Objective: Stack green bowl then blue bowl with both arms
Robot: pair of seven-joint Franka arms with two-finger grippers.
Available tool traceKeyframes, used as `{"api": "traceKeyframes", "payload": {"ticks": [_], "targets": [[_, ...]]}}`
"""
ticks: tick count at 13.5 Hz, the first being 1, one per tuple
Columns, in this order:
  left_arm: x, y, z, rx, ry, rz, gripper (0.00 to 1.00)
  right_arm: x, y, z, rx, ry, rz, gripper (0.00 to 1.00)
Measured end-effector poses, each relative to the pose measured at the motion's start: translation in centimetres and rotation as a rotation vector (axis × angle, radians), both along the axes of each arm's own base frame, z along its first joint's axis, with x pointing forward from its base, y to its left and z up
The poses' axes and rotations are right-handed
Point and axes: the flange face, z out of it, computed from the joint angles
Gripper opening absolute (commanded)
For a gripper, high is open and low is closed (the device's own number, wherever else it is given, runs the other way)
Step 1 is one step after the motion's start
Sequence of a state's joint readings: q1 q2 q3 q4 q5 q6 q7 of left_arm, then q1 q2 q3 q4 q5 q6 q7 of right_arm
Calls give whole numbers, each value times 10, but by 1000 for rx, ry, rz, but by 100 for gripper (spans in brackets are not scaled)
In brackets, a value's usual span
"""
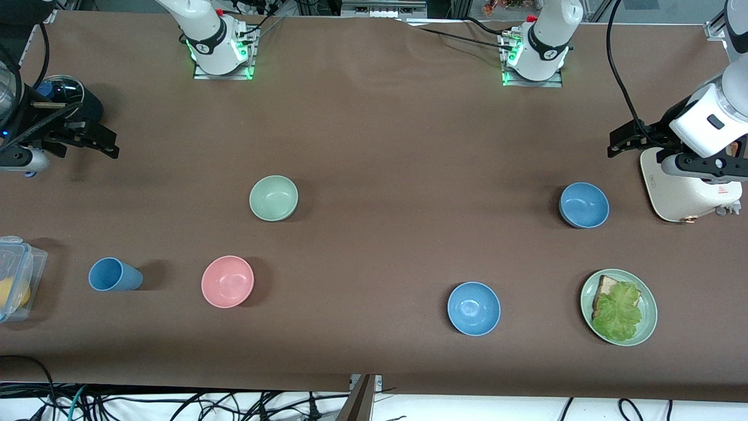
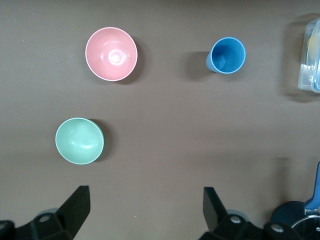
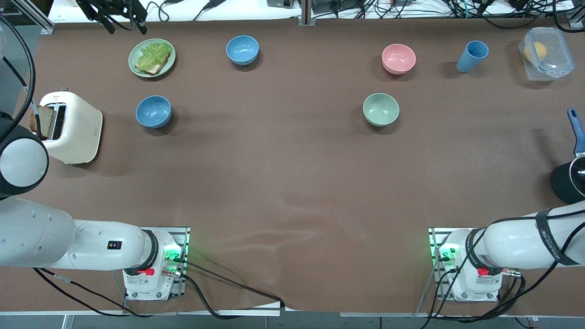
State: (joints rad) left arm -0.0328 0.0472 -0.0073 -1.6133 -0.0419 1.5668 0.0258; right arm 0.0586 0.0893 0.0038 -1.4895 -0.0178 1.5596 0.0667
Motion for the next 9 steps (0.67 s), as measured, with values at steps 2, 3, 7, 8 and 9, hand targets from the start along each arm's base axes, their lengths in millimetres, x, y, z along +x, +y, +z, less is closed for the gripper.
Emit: {"api": "traceKeyframes", "payload": {"ticks": [2,3,7,8,9], "targets": [[0,0,0,0,0,0,100,0,0,0,0,-4,0,100],[0,0,0,0,0,0,100,1,0,1,0,-7,0,100],[0,0,0,0,0,0,100,1,0,1,1,-10,1,100],[0,0,0,0,0,0,100,1,0,1,1,-10,1,100],[0,0,0,0,0,0,100,1,0,1,1,-10,1,100]]}}
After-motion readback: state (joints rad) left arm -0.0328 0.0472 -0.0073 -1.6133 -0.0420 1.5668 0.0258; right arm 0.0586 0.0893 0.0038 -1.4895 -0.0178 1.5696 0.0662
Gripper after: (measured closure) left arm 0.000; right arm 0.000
